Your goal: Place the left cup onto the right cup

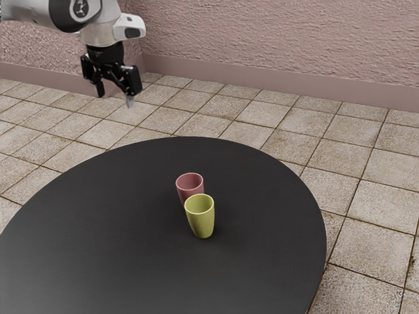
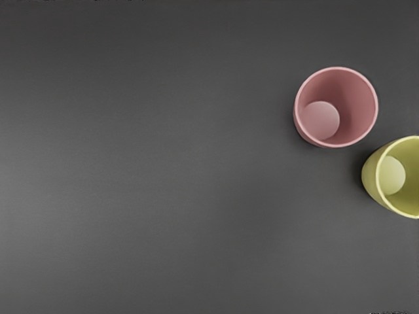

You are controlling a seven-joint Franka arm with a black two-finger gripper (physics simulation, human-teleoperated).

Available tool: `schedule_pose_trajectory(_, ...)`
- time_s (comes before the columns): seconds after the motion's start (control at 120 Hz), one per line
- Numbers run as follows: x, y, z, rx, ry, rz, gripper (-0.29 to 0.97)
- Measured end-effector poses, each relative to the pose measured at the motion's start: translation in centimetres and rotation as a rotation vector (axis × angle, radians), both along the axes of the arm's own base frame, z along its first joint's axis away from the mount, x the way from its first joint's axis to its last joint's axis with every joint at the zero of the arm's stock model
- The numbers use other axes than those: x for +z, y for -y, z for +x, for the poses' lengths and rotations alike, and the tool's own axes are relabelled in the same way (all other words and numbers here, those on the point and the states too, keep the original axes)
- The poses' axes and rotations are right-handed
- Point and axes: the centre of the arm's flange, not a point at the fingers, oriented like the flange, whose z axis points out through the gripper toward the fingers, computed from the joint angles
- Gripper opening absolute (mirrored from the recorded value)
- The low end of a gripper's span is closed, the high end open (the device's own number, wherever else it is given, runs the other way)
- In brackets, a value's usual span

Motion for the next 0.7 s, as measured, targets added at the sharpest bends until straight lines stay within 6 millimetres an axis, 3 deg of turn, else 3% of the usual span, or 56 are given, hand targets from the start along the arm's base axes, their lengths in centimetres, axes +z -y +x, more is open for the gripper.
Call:
schedule_pose_trajectory(0.267,0.1,1.9,0.2,-0.035,0.011,0.014,0.68)
schedule_pose_trajectory(0.55,-1.2,7.3,0.6,-0.038,0.010,0.033,0.68)
schedule_pose_trajectory(0.7,-2.2,8.8,1.0,0.017,0.007,0.035,0.68)
